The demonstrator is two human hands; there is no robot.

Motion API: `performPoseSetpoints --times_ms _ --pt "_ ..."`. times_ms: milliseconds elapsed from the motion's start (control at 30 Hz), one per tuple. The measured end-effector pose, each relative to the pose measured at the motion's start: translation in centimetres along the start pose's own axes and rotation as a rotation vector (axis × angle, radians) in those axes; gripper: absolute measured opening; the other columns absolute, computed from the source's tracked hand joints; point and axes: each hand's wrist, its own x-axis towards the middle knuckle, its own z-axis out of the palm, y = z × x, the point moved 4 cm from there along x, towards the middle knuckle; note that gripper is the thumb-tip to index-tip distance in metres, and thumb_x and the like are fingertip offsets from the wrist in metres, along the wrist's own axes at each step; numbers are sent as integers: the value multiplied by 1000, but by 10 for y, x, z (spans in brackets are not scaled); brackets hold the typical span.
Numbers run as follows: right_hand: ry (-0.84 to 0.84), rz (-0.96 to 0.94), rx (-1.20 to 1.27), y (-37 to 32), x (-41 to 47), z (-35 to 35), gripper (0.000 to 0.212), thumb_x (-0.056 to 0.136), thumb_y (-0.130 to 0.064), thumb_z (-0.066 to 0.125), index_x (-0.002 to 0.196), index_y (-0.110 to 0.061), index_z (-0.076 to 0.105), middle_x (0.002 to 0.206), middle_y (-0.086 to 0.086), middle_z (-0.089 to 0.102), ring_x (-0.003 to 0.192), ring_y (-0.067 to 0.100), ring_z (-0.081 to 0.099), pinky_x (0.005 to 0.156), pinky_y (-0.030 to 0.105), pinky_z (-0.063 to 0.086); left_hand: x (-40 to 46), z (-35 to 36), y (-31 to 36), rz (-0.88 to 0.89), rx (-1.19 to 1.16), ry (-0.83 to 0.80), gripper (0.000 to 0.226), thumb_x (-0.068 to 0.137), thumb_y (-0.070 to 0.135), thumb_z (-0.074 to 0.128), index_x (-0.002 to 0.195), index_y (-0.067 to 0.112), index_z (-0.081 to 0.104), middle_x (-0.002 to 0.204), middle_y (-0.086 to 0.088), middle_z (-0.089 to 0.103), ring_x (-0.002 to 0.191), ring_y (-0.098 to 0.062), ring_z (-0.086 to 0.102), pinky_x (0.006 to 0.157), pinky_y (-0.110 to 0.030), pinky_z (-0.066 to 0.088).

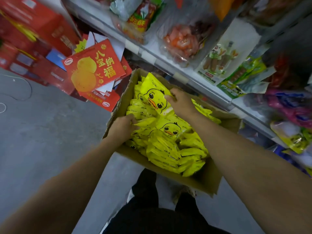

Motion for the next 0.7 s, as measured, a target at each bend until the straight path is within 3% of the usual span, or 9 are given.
performPoseSetpoints --times_ms 100,200,300,433,533,633,700 --pt "68 -23 66 -2 -21 -39 23 99 -29 57 98 -6 61 86 3 56 80 19 49 65 30 32 -18 -5 29 24 -112 8 24 83 24 74 80 14 53 80 -12 64 71 -27 56 61 -38 43" --pt "117 -35 134 6 -45 -80 21 101 -29 52 95 -10 57 80 -4 51 76 14 47 64 30 30 -41 -1 73 127 -195 25 23 90 25 67 84 15 47 66 -7 52 57 -12 43 54 -30 34" --pt "174 -41 252 20 -80 -127 32 99 -39 53 100 -10 64 93 1 64 87 17 58 77 32 46 -70 10 129 193 -211 87 20 96 29 58 94 16 43 57 3 39 48 -8 33 46 -27 27" --pt "256 -51 553 42 -145 -201 23 93 -38 64 81 -20 69 81 -1 71 75 15 63 74 34 49 -106 32 204 203 -279 184 24 98 33 54 106 12 47 67 -13 50 68 -34 47 59 -36 35" --pt "267 -101 673 53 -194 -259 16 83 -35 77 85 -20 71 84 -2 76 76 18 69 76 38 56 -130 49 259 192 -463 165 33 93 38 60 108 10 52 78 -5 57 76 -22 49 60 -30 37" --pt "309 -162 762 64 -239 -314 17 81 -20 79 95 -17 70 86 0 76 75 19 71 73 38 58 -150 63 322 238 -633 42 32 83 35 75 105 16 63 94 9 74 87 -4 66 72 -19 50" --pt "313 -196 827 70 -267 -348 22 84 -15 76 104 -13 69 91 4 76 75 19 71 70 35 59 -162 73 363 278 -671 -74 42 77 27 81 114 15 64 105 1 74 94 -10 70 75 -23 54"
